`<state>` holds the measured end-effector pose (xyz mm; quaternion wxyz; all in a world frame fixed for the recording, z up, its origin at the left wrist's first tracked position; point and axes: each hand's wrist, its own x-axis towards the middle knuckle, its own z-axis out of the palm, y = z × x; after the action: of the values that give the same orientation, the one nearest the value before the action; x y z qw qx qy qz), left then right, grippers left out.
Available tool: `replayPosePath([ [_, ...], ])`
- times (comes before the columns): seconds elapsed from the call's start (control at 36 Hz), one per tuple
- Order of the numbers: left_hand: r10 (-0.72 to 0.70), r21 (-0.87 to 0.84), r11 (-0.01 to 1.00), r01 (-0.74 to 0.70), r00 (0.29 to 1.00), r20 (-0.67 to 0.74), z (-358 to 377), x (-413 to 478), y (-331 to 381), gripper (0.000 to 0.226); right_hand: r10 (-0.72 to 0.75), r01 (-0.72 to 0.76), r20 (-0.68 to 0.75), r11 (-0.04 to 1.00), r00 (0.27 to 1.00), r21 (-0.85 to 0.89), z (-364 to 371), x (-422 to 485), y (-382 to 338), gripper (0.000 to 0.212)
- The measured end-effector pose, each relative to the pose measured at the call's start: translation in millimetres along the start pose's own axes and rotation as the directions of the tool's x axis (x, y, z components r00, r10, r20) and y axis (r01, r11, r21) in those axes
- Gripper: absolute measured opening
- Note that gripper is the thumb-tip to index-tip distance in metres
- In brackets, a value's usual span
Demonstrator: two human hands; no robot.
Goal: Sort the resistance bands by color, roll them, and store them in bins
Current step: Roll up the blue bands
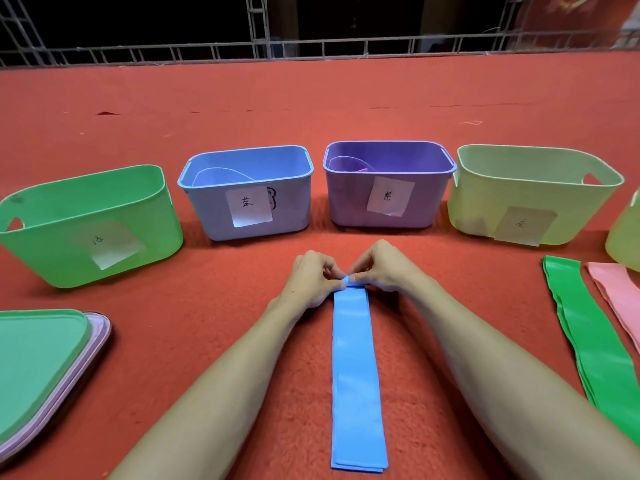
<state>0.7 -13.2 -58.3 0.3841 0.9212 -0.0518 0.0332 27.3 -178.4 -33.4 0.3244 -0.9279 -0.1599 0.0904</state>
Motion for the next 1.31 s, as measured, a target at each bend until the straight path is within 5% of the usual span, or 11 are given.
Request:
replayPosePath([
  [0.22,-0.010,-0.041,0.999,0.013,0.997,0.074,-6.8,-3.4,3.9,0.010,-0.025,0.024,-0.030,0.999,0.999,-0.026,3.5,-8.4,-5.0,0.009],
  [0.69,-0.029,-0.019,0.999,0.028,0.999,-0.022,-6.1,-17.4,9.8,0.020,-0.037,0.038,-0.024,0.997,0.999,0.060,1.9,-15.4,1.5,0.006],
  [0.83,-0.033,-0.002,0.999,0.033,0.999,-0.025,-4.9,-20.2,9.5,0.028,-0.011,0.012,-0.051,1.000,0.999,0.023,6.1,-20.1,0.6,0.026],
  [0.92,-0.039,0.021,0.999,0.039,0.999,-0.011,-4.7,-22.2,10.0,0.032,-0.001,0.000,-0.034,0.999,0.999,-0.036,6.6,-22.4,-1.6,0.019],
  [1.31,-0.111,0.018,0.994,0.111,0.994,0.016,-6.6,-23.3,8.1,0.022,0.008,-0.009,-0.092,1.000,0.996,-0.012,13.6,-29.9,-4.8,0.019],
])
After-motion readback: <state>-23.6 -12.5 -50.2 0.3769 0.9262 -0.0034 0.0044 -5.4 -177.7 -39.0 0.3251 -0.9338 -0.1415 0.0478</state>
